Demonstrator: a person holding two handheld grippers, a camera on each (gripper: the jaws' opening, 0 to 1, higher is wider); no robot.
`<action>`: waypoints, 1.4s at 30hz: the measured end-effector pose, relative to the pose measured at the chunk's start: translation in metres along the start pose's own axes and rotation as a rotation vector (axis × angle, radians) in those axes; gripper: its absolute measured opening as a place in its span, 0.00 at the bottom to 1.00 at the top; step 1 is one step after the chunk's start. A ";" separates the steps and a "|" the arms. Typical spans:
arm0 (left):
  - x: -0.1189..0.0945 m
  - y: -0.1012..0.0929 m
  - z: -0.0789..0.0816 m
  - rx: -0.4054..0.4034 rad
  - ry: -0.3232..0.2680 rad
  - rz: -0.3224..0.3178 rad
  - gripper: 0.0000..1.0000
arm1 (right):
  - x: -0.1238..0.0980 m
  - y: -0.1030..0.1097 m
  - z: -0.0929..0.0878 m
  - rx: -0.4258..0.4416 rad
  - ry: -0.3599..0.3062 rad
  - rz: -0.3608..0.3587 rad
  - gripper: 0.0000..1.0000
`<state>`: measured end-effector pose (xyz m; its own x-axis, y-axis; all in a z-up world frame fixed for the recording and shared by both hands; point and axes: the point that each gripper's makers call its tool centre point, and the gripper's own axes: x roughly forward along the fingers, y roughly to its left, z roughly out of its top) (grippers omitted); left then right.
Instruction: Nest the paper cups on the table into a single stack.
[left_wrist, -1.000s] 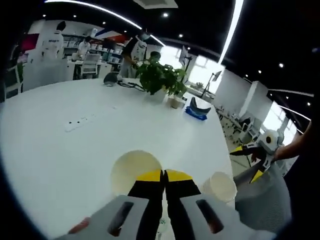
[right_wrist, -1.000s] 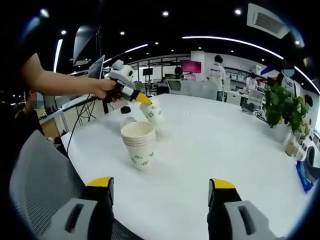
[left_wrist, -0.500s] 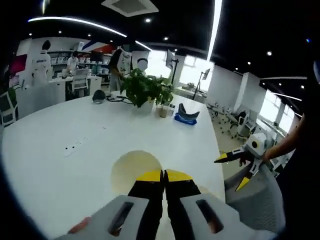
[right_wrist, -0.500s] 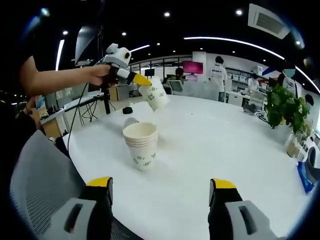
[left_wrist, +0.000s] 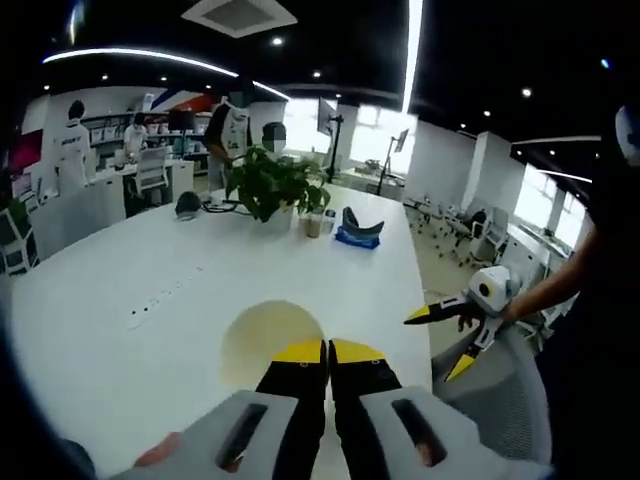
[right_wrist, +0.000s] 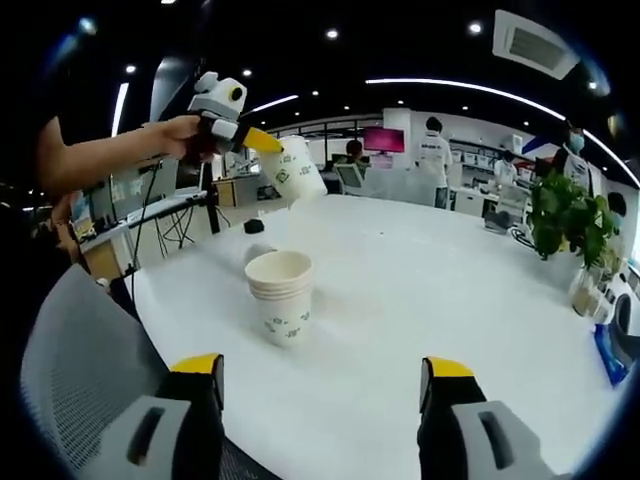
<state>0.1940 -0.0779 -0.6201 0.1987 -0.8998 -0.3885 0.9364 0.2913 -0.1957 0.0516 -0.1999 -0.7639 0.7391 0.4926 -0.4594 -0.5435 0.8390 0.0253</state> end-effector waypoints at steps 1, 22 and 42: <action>-0.001 -0.003 0.001 0.006 -0.001 -0.002 0.00 | 0.000 0.000 0.000 -0.001 0.002 0.001 0.82; 0.001 -0.053 -0.003 0.088 0.078 -0.056 0.00 | -0.002 -0.003 0.004 -0.006 -0.012 -0.021 0.86; 0.020 -0.062 -0.029 0.114 0.155 -0.071 0.00 | -0.002 -0.004 0.002 0.004 0.000 -0.022 0.84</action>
<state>0.1318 -0.1046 -0.6421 0.0919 -0.8533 -0.5133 0.9750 0.1819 -0.1278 0.0532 -0.2038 -0.7614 0.7509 0.4743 -0.4596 -0.5259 0.8504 0.0184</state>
